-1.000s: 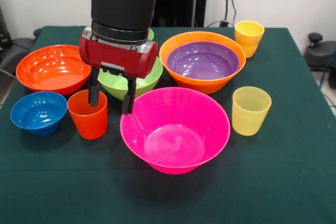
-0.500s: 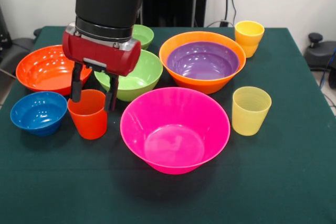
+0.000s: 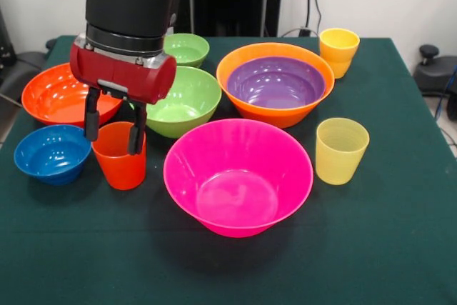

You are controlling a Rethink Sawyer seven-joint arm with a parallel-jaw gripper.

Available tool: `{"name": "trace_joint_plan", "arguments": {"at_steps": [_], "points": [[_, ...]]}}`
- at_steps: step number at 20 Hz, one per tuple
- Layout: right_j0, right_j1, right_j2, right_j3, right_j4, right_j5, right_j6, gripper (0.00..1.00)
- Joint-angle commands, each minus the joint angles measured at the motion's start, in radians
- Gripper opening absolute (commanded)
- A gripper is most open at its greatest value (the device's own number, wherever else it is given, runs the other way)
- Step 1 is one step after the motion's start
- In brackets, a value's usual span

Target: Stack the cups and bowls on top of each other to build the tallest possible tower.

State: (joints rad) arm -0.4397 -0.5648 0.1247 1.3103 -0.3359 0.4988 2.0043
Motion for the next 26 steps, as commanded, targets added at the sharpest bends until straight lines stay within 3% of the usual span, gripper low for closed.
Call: {"name": "trace_joint_plan", "arguments": {"at_steps": [1, 9, 18, 26], "points": [[-0.017, 0.07, 0.067, 0.123, 0.043, -0.044, 0.09, 1.0], [0.03, 0.087, 0.005, 0.144, 0.114, -0.059, 0.193, 1.0], [0.04, 0.113, -0.014, 0.16, 0.16, -0.146, 0.2, 1.0], [0.147, 0.15, -0.194, 0.126, 0.183, -0.179, 0.291, 1.0]]}}
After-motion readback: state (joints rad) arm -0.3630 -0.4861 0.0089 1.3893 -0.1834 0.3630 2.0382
